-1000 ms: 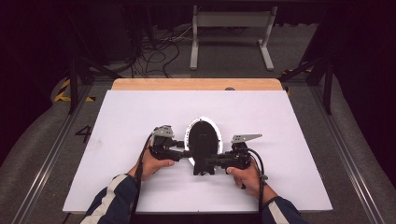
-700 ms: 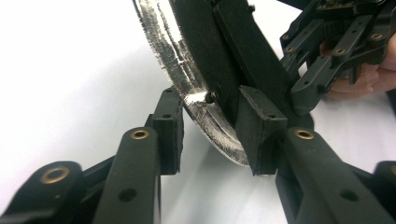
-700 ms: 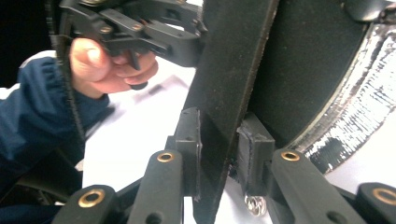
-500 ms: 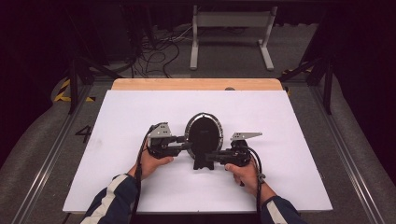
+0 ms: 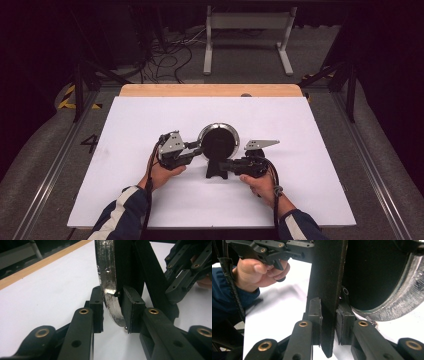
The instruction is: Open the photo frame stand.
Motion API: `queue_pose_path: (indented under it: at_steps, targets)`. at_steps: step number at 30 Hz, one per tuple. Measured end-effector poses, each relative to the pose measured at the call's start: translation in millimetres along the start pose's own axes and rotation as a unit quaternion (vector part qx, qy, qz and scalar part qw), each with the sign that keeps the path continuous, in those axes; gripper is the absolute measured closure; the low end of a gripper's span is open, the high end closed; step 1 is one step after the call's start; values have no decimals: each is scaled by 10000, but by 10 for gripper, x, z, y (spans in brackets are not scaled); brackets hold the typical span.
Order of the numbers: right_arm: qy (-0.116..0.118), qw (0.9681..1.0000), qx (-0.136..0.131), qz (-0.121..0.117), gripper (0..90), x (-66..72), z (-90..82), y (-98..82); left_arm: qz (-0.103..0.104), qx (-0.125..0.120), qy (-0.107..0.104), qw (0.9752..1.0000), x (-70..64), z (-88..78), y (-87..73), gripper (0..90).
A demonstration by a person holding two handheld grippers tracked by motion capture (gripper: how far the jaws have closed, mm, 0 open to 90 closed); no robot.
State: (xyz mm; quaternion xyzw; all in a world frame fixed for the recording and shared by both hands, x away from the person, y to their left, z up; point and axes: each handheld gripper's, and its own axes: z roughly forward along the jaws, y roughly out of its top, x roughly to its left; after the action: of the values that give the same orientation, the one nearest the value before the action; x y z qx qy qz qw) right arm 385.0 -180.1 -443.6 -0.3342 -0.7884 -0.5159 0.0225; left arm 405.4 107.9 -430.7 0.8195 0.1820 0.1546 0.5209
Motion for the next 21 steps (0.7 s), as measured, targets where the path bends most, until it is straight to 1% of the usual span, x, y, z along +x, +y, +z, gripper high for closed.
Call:
queue_pose_path:
  at_steps: [2, 3, 4, 5, 7, 8, 9, 10, 11, 12, 13, 15, 16, 17, 19, 21]
  targets:
    - [-16, 10000, 11, -47, 778, 16, 2, -5, 17, 20, -45, 10000, 0, -8, -5, 727]
    - [-21, 10000, 20, -59, 779, 22, 0, -7, -41, 7, -87, 10000, 4, -9, -10, 728]
    - [-18, 10000, 22, -68, 779, 24, 1, -10, -116, -15, -180, 9998, 15, -5, -18, 728]
    - [-33, 10000, 33, -68, 779, 27, 2, -13, -177, -29, -326, 9993, 29, 5, -31, 710]
    - [-54, 9999, 56, -98, 781, 26, 7, -23, -243, -21, -404, 9989, 28, 22, -38, 702]
    - [-70, 9999, 63, -115, 781, 29, 9, -25, -243, -21, -404, 9989, 28, 22, -38, 677]
    - [-70, 9999, 63, -115, 781, 29, 9, -25, -309, 2, -505, 9982, 34, 38, -41, 677]
    - [-76, 9999, 64, -125, 782, 29, 10, -24, -349, 80, -569, 9977, 40, 59, -55, 656]
    - [-76, 9999, 66, -129, 782, 29, 10, -24, -349, 80, -569, 9977, 40, 59, -55, 656]
    - [-73, 9999, 63, -124, 782, 31, 11, -25, -325, 160, -574, 9977, 40, 69, -59, 659]
    - [-73, 9999, 63, -124, 782, 31, 11, -25, -325, 160, -574, 9977, 40, 69, -59, 662]
    - [-73, 9999, 63, -126, 782, 32, 13, -28, -306, 201, -559, 9978, 41, 73, -59, 692]
    - [-71, 9999, 70, -123, 783, 32, 13, -30, -313, 228, -573, 9976, 40, 74, -63, 692]
    - [-65, 9999, 76, -139, 783, 34, 15, -33, -329, 279, -587, 9973, 40, 81, -71, 695]
    - [-86, 9997, 105, -190, 784, 48, 18, -34, -298, 435, -580, 9969, 34, 108, -94, 729]
    - [-109, 9996, 119, -233, 784, 58, 18, -35, -276, 472, -587, 9968, 25, 127, -112, 731]
